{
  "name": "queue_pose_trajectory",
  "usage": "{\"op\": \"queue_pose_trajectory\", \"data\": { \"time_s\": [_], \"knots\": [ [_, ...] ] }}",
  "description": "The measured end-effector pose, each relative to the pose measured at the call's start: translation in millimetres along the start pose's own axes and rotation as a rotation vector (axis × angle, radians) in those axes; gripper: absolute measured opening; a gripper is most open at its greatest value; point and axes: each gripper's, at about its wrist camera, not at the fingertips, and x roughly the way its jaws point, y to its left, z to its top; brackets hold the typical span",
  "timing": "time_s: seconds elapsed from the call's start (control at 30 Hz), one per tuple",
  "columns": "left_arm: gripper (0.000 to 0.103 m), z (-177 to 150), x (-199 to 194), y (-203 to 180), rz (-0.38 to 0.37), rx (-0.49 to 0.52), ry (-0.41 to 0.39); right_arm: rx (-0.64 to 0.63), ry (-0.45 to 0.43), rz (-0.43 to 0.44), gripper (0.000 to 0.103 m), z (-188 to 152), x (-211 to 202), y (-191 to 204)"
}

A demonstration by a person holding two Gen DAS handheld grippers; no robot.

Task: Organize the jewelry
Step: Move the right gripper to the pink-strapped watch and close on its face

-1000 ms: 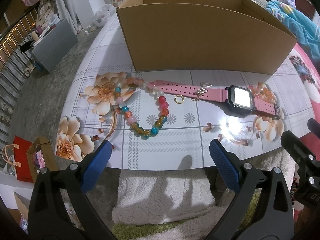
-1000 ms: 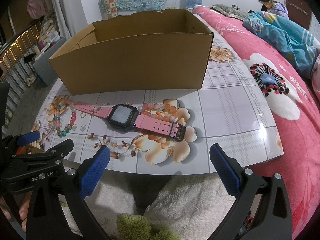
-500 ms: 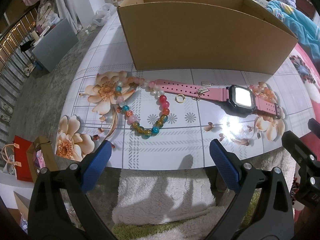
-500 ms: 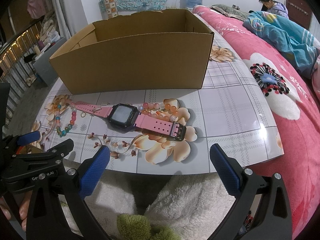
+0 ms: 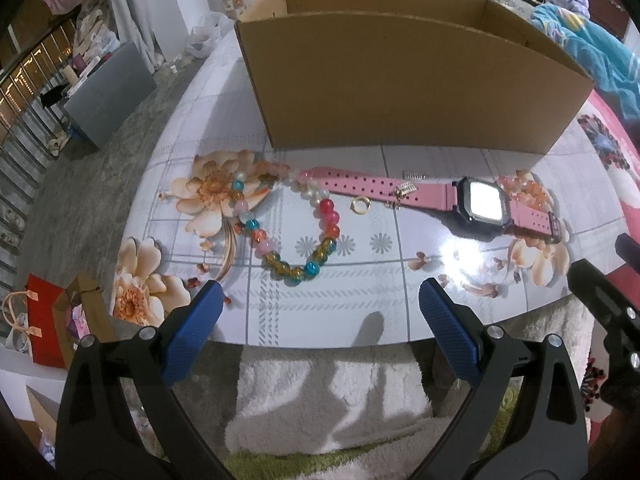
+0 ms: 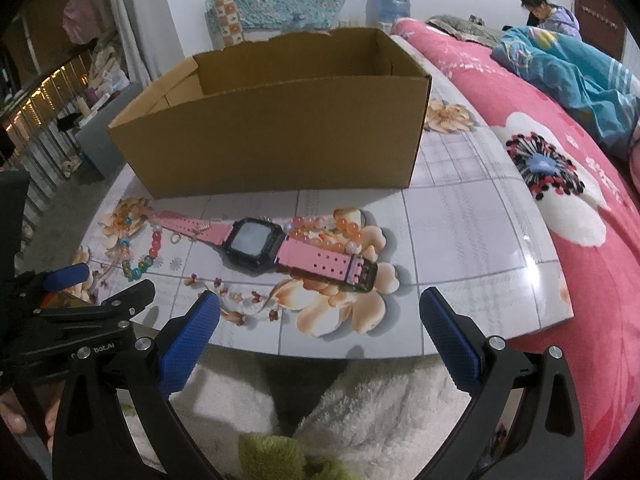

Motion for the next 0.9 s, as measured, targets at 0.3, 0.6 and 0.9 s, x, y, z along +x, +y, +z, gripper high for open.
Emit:
{"op": "queue_pose_trajectory", "data": {
  "time_s": [0.3,0.6,0.9],
  "knots": [
    [0.095,11,-9,14,-0.167,0.004,-0.105,-0.054,-0.078,0.119,0.097,16,-6,-6],
    [0.095,16,-15,49,-0.416,-0.117,-0.214,-0.184,-0.066,0.246,0.082,25,7,9],
    [0.095,12,2,48,-0.31,-0.09,-0.201,-0.419,0.0,0.243,0.063,32,35,35]
  ]
}}
